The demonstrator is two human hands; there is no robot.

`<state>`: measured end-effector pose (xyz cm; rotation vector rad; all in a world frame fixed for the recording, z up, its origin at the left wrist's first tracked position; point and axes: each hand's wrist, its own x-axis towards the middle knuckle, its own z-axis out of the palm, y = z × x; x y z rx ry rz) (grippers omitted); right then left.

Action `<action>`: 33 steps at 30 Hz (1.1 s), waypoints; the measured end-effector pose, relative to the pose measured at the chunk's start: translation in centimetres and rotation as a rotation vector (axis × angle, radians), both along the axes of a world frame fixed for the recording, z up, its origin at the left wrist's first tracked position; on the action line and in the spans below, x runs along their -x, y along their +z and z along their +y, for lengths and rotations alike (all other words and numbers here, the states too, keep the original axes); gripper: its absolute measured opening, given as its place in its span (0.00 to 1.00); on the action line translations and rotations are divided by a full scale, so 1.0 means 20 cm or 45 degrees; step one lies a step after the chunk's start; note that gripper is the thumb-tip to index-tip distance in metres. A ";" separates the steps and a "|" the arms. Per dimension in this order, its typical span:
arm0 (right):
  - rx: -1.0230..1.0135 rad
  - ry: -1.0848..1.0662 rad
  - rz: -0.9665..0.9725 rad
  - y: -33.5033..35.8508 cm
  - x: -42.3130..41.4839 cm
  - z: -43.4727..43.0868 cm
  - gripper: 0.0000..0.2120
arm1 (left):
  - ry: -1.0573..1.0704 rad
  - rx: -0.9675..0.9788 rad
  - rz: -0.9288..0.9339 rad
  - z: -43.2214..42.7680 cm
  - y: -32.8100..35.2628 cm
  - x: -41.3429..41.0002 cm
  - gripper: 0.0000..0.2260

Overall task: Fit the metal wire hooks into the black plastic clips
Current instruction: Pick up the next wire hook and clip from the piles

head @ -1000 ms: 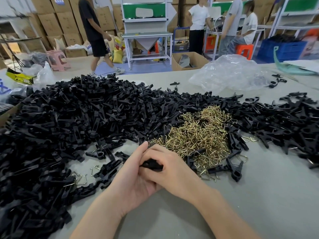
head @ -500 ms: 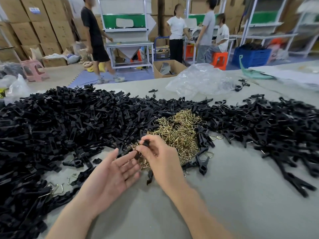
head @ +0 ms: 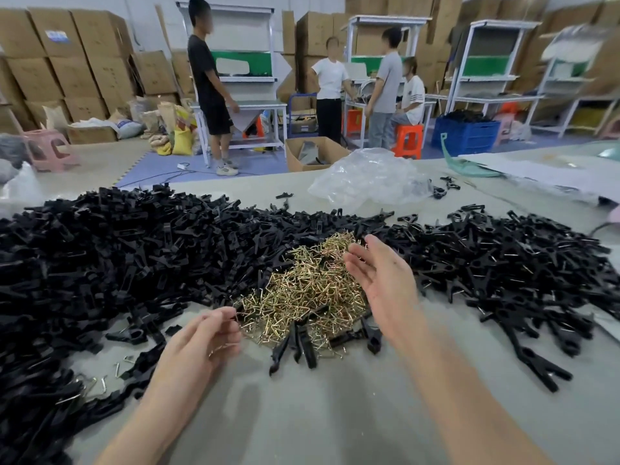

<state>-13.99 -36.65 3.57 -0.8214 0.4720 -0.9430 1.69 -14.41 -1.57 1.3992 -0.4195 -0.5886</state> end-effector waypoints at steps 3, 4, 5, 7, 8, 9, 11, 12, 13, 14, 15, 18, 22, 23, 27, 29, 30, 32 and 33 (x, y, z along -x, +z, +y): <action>0.431 0.034 0.445 -0.08 -0.14 0.22 0.11 | 0.216 -0.443 -1.028 0.05 -0.04 0.00 0.07; 0.628 0.050 0.573 -0.11 -0.19 0.29 0.12 | 0.248 -0.495 -1.111 0.05 -0.05 -0.01 0.08; 0.834 0.063 0.651 -0.14 -0.23 0.35 0.13 | 0.292 -0.565 -1.131 0.05 -0.06 -0.02 0.10; 1.252 0.019 0.763 -0.19 -0.30 0.44 0.14 | 0.380 -0.793 -1.169 0.03 -0.08 -0.06 0.15; 1.442 -0.015 0.841 -0.21 -0.33 0.46 0.15 | 0.387 -0.892 -1.202 0.03 -0.08 -0.09 0.17; 1.584 -0.029 0.924 -0.23 -0.35 0.47 0.15 | 0.372 -0.951 -1.236 0.03 -0.09 -0.11 0.19; 1.733 -0.020 1.078 -0.26 -0.37 0.47 0.16 | 0.309 -1.025 -1.300 0.02 -0.10 -0.14 0.21; 1.780 -0.012 1.128 -0.28 -0.38 0.47 0.16 | 0.274 -1.056 -1.336 0.02 -0.10 -0.15 0.21; 1.819 -0.009 1.155 -0.29 -0.38 0.47 0.15 | 0.243 -1.082 -1.366 0.01 -0.10 -0.15 0.21; 1.845 -0.012 1.165 -0.29 -0.38 0.46 0.14 | 0.216 -1.095 -1.385 0.01 -0.10 -0.15 0.20; 1.861 -0.019 1.167 -0.30 -0.38 0.46 0.14 | 0.201 -1.095 -1.382 0.00 -0.10 -0.15 0.19; 1.848 -0.035 1.163 -0.29 -0.39 0.46 0.14 | 0.216 -1.017 -1.295 0.01 -0.09 -0.15 0.15; 1.850 -0.034 1.168 -0.29 -0.38 0.46 0.14 | 0.408 -0.876 -1.239 0.01 -0.07 -0.17 0.13; 1.846 -0.034 1.167 -0.29 -0.38 0.46 0.13 | 0.464 -0.932 -1.267 0.01 -0.07 -0.17 0.14; 1.825 -0.039 1.162 -0.29 -0.38 0.46 0.13 | 0.373 -1.220 -1.220 -0.03 -0.06 -0.20 0.22; 1.827 -0.044 1.162 -0.29 -0.38 0.46 0.13 | 0.337 -1.229 -1.237 -0.03 -0.06 -0.22 0.21; 1.826 -0.046 1.163 -0.29 -0.38 0.46 0.13 | 0.342 -1.210 -1.251 -0.03 -0.06 -0.23 0.20; 1.820 -0.049 1.165 -0.29 -0.38 0.46 0.13 | 0.369 -1.198 -1.320 -0.02 -0.05 -0.23 0.17; 1.816 -0.048 1.167 -0.29 -0.38 0.46 0.13 | 0.385 -1.206 -1.364 -0.02 -0.05 -0.22 0.15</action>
